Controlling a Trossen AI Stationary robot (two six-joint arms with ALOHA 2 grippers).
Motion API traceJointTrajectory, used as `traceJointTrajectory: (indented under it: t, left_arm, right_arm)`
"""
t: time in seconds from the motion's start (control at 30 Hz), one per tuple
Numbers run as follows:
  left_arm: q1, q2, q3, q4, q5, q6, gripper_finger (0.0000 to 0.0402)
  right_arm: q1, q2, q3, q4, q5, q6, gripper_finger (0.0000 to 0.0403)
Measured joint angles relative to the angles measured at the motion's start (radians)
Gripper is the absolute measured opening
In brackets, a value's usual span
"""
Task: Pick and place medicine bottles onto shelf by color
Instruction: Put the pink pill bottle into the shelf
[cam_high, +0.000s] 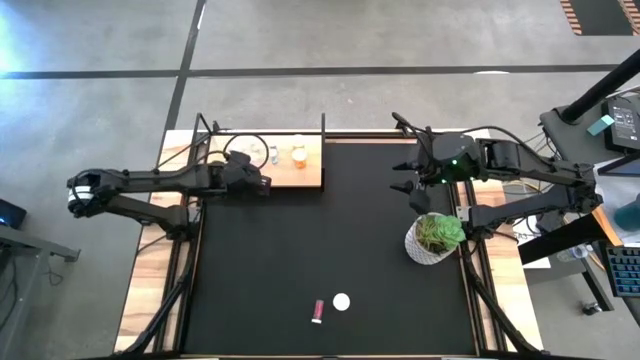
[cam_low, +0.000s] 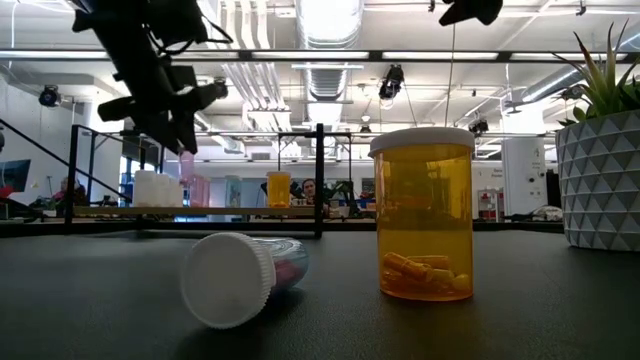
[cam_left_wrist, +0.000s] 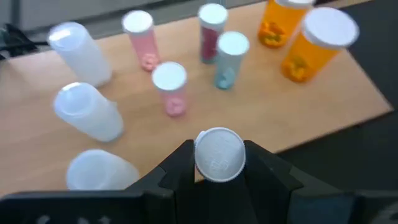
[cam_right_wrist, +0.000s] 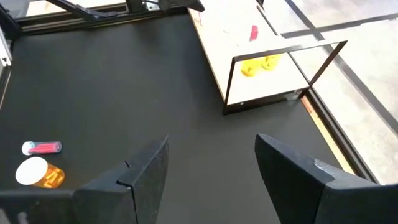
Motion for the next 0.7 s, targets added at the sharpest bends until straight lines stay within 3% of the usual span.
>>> traceJointTrajectory:
  t: [0.4, 0.7]
  left_arm:
    - [0.0, 0.144, -0.022, 0.082, 0.0, -0.004, 0.0105]
    - [0.002, 0.155, -0.022, 0.078, -0.033, -0.053, 0.0105]
  right_arm:
    - [0.0, -0.02, 0.0, 0.029, 0.0, 0.037, 0.0228]
    - [0.0, -0.022, 0.0, 0.027, 0.0, 0.045, 0.0228]
